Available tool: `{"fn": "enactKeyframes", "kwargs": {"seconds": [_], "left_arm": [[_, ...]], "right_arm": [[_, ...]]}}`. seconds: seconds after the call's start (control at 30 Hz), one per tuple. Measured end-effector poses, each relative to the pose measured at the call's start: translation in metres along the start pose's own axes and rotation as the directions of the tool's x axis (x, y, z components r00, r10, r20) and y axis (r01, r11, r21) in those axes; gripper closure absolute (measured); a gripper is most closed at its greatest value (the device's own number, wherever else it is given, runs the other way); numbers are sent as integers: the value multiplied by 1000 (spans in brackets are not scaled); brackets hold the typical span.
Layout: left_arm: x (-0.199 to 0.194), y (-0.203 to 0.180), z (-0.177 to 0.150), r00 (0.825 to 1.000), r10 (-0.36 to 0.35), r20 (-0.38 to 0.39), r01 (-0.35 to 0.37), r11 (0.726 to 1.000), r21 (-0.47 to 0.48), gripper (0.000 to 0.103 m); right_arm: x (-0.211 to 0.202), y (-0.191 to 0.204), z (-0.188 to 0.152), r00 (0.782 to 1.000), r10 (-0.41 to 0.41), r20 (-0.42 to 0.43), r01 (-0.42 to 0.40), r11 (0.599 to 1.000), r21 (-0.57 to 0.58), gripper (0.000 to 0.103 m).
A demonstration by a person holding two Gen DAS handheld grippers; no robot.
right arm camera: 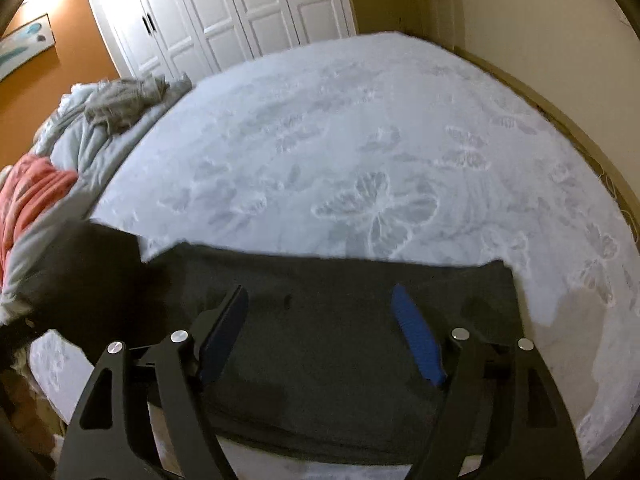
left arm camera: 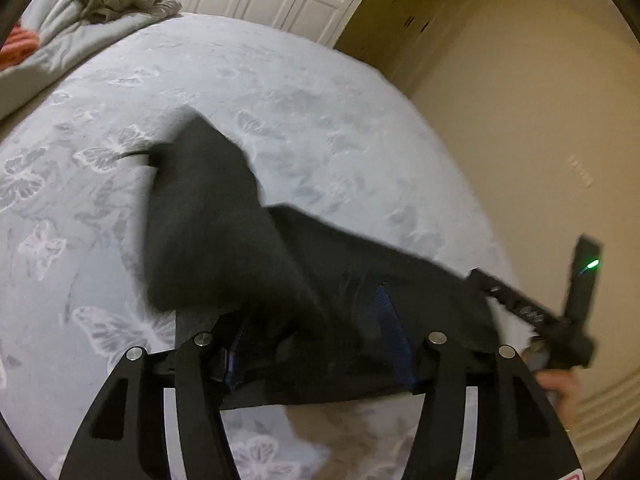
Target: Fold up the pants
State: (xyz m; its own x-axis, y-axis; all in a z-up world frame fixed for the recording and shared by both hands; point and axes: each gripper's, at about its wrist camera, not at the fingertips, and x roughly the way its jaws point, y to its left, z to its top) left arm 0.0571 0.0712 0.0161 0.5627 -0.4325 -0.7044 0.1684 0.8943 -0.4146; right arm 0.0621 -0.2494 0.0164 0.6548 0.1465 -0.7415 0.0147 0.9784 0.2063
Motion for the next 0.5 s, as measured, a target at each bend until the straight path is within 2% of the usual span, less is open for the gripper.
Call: {"fn": "enactKeyframes", "kwargs": {"seconds": [0.1,0.2,0.27,0.37,0.47,0.5], "left_arm": [[-13,7,-1,999,-37,9,37,999,-7,33],[-46,32,1,991,-88,97,97,991,-94,23],[-57,45,2,987,-73,145,89,990,-113,22],[-73,73,4,984,14,179,15,987,-157,20],[-84,103,-1,978,87,188,-39,969,-245,20],[-88,114,-1,977,102,190,-47,961,-273,21]], "right_arm": [[5,16,-5,997,69,-29,-71,996,-47,30],[15,41,-8,991,118,-57,-123,987,-103,30],[22,61,-9,985,157,-65,-165,976,-144,29],[20,104,-12,987,162,-19,-161,950,-269,28],[10,163,-22,991,127,38,-95,882,-461,19],[5,198,-30,992,101,79,-38,822,-569,18]]}}
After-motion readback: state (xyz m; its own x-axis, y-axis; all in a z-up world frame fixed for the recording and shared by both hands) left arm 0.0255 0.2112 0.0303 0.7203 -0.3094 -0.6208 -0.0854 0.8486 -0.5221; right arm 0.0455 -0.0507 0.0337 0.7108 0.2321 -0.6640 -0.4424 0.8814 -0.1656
